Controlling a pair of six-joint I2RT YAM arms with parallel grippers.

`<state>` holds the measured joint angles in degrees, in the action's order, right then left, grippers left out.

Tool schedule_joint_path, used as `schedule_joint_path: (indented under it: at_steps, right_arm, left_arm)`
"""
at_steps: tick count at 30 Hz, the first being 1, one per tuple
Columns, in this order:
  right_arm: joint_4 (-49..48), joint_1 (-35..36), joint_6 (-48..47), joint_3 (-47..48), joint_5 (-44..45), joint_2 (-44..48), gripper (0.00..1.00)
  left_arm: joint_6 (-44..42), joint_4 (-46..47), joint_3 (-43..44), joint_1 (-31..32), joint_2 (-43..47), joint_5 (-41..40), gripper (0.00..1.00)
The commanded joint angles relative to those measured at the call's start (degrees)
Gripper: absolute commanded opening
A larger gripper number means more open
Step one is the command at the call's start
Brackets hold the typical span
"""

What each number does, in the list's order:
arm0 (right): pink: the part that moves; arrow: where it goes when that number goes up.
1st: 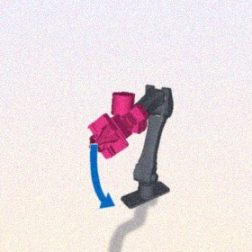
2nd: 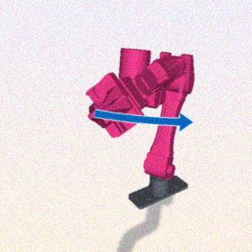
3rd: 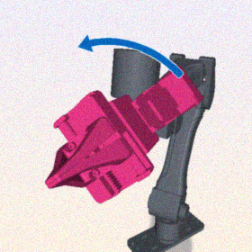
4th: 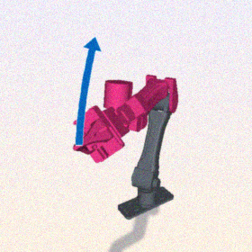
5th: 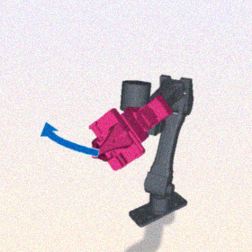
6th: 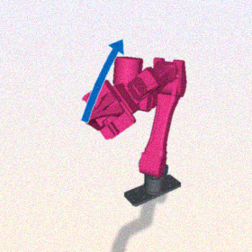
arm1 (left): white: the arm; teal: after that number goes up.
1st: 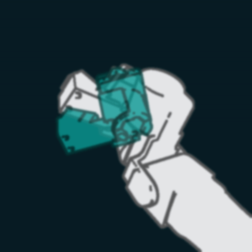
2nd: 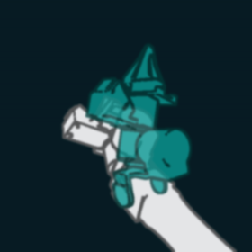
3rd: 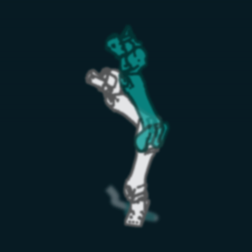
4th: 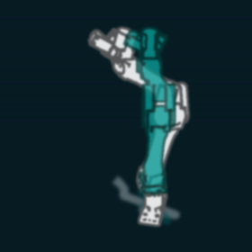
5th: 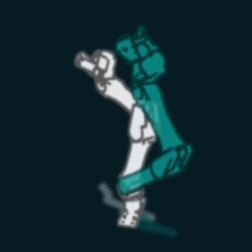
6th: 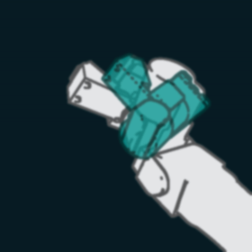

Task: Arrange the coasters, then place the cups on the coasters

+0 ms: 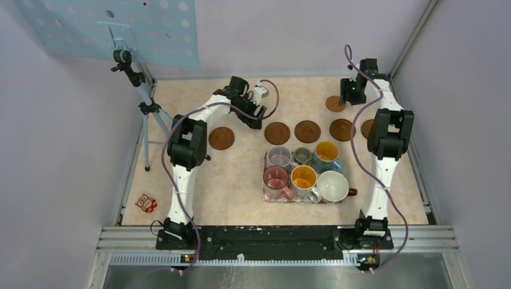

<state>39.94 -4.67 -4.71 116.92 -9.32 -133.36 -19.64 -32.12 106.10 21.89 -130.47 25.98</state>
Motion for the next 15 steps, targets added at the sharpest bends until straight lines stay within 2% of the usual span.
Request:
schedule_joint_path:
  at_steps: [1,6,15]
  right_arm:
    - [-0.37,-0.34,-0.61,2.20,-1.49,4.21,0.57]
    - [0.23,-0.34,-1.25,2.70,-2.99,3.88,0.57]
    - [0.96,-0.34,-1.44,3.75,-4.13,3.12,0.57]
  left_arm:
    - [-2.12,-6.37,-2.21,-7.04,7.10,-0.02,0.80]
    - [-5.77,-10.36,-5.75,-12.30,10.06,-2.91,0.79]
    - [-11.92,-15.68,-9.03,-16.99,12.09,-7.35,0.77]
